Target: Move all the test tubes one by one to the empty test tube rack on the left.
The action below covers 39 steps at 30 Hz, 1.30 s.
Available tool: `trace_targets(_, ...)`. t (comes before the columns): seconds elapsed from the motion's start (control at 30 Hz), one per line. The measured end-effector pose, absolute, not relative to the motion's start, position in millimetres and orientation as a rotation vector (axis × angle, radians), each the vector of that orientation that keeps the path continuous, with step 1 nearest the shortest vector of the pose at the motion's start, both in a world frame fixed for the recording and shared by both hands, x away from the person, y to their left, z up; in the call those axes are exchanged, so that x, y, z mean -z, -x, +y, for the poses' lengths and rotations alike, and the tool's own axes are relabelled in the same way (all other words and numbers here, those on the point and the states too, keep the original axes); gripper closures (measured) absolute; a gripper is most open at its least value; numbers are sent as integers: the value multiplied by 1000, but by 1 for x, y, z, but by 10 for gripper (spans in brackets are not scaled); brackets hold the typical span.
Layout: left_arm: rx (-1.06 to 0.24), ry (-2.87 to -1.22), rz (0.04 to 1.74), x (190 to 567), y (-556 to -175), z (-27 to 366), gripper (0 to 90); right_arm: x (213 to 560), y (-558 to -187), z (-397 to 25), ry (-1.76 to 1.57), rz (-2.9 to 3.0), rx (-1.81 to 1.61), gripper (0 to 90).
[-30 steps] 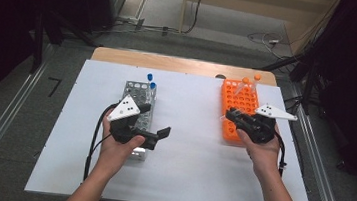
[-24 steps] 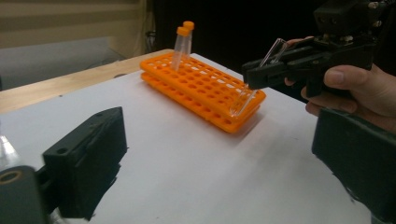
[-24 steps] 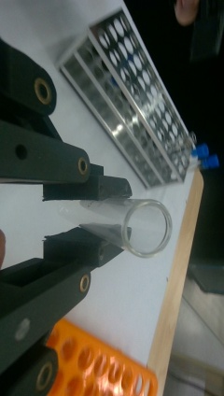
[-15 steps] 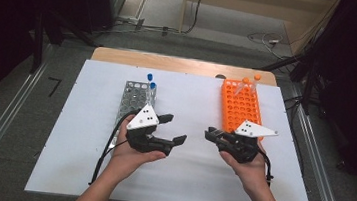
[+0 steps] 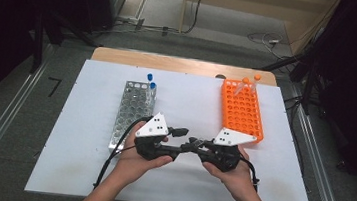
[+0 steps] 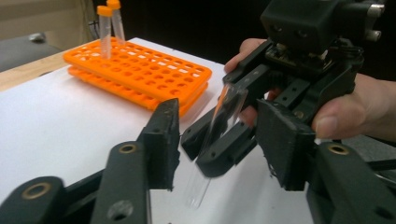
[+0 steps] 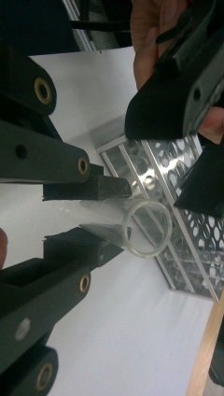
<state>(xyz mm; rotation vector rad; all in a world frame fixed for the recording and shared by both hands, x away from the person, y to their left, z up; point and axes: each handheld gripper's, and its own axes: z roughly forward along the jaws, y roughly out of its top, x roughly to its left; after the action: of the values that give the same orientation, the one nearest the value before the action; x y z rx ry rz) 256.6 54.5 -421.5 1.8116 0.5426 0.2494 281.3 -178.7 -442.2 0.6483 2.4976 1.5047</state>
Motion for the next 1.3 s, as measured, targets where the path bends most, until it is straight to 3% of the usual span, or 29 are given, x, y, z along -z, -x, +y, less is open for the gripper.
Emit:
trace_targets(0.63, -176, -1835, 486, 426, -257, 45, 721, 442, -273, -165, -539, 2580, -1506, 736)
trace_targets(1.3, -254, -1825, 490, 423, -255, 48, 774, 441, -274, -168, -567, 2592, -1522, 727)
